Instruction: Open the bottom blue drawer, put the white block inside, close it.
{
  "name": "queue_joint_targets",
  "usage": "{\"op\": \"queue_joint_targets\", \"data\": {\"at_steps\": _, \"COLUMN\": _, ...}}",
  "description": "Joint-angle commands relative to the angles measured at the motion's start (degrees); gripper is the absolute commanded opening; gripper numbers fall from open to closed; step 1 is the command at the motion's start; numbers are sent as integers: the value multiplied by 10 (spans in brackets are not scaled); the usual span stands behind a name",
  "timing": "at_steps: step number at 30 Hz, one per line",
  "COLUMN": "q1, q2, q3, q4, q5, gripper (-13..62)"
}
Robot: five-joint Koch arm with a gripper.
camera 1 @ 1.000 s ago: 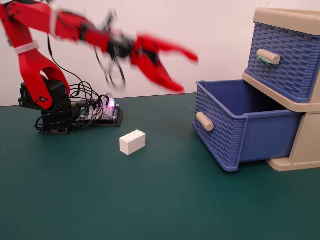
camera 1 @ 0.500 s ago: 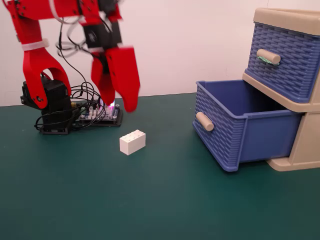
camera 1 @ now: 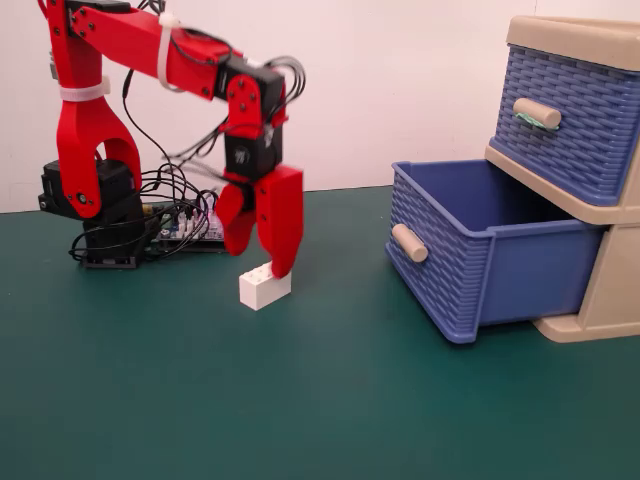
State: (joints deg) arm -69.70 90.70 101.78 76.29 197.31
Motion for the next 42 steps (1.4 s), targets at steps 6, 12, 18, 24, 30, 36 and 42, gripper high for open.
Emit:
{"op": "queue_joint_targets", "data": {"at_steps": 6, "q1": -11, "q2": 9, "q3": 49, "q4": -98, "q5": 18, "gripper": 325}}
{"op": "queue_joint_targets", "data": {"at_steps": 12, "q1": -12, "q2": 1, "q3": 53, "q4": -52, "q5": 16, "gripper": -22}}
{"op": "queue_joint_targets", "data": {"at_steps": 18, "q1": -23, "q2": -19, "q3": 25, "q4": -2, "q5": 16, "gripper": -80}}
{"op": "queue_joint_targets", "data": {"at_steps": 24, "q1": -22, "q2": 24, "q3": -30, "q4": 79, "q5": 1, "gripper": -80}}
{"op": "queue_joint_targets", "data": {"at_steps": 30, "q1": -24, "q2": 51, "q3": -382, "q4": 274, "q5": -69, "gripper": -80}}
{"op": "queue_joint_targets", "data": {"at_steps": 36, "q1": -70, "q2": -132, "q3": -719, "q4": 268, "q5": -110, "gripper": -80}}
{"op": "queue_joint_targets", "data": {"at_steps": 42, "q1": -102, "q2": -338, "q3": -991, "q4": 228, "q5": -113, "gripper": -78}}
